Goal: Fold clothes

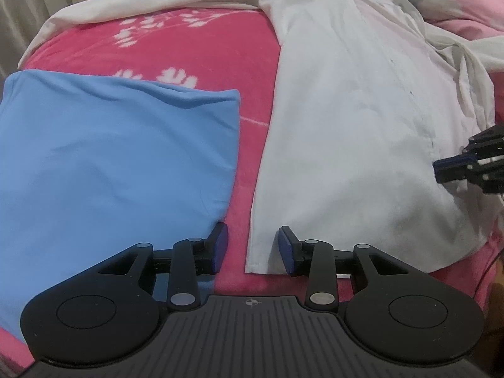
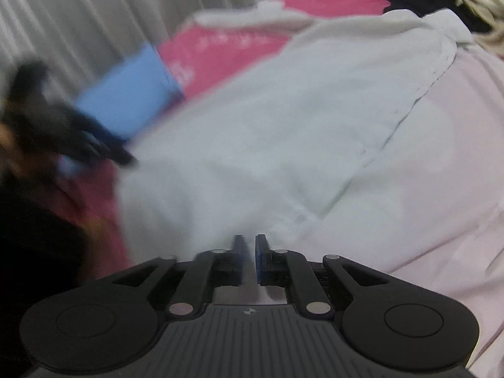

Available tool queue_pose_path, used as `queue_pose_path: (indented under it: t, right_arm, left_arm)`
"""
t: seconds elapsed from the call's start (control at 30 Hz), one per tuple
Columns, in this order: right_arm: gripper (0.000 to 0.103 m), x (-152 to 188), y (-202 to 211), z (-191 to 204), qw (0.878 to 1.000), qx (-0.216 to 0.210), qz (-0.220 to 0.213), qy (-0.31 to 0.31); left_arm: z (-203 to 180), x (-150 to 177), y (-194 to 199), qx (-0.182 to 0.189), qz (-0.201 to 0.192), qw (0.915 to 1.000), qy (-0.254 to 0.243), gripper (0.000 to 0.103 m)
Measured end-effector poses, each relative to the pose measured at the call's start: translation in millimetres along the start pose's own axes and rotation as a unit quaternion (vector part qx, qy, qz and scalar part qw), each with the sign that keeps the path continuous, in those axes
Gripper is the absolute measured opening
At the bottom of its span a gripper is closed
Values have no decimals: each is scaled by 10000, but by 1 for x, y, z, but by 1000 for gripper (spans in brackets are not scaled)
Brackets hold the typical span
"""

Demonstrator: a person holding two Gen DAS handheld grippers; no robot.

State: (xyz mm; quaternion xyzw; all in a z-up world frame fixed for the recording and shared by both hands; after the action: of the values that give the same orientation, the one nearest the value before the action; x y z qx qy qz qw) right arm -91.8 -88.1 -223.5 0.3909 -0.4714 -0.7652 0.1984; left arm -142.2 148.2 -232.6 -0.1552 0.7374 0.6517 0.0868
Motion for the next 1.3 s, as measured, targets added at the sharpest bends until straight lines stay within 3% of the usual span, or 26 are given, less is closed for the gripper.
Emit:
queue_pose_path:
  t: [0.1,0.17,0.27,0.33,0.43,0.6,0.67,0.73,0.77,0.8,0.93,1.07,1.3]
  right_arm:
    - [7,-2,14,-24,9982,156,-117,-568]
    - [13,-7,26,-36,9971,480,-126,-572]
    - [13,-22,38,-40,9974,612,16,-386]
    - [15,-44,39,-35,9982,540,148,-194]
    - [29,-85,33,-22,9989,300,369,-4]
    - [32,-162,7,-1,9985,-3,541,-7]
    - [32,-188,-7,1,9986,-3,498,-188]
    - [32,-202,-17,2,9982,-63,407,-430]
    - [32,-206,-22,3,9979,-94,351,-528]
    - [32,-208,-26,5,9977,-122,305,-590]
    - [32,-204,-32,3,9972,-142,238,-700]
    - [32,-191,-32,-18,9951,111,323,-929]
    - [32,-183,-31,-50,9881,420,260,-1459]
  left_arm:
    - [2,0,1,72,-49,10000,36,36]
    - [4,0,1,138,-92,9998,91,36]
    - [4,0,1,249,-150,9994,192,36]
    - [4,1,0,341,-164,9989,259,36]
    - [7,0,1,460,-200,9978,425,38]
    - [20,-5,7,783,-432,9901,1085,39]
    - [22,-4,5,855,-494,9880,1185,36]
    - [21,0,3,817,-477,9884,1185,20]
    - [20,4,2,778,-458,9890,1170,7]
    - [20,7,1,739,-438,9896,1156,1]
    - [11,14,17,864,-717,9858,1251,0]
    - [1,17,34,1075,-997,9815,1234,0]
    - [5,42,10,1145,-484,9786,1641,0]
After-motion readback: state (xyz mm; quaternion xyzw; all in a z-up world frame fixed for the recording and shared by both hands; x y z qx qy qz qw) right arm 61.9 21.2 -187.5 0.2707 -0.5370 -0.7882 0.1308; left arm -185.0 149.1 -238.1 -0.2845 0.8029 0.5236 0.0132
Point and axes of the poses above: each gripper's, at about its wrist camera, not at the fingertips, and y roughly against the way its jaws point, z to its left, x to its underside, the point moved 10 cm from there along -y, roughly the way its jaws point, and after that the axes turned 5 degrees about z, right-handed, at the moved point
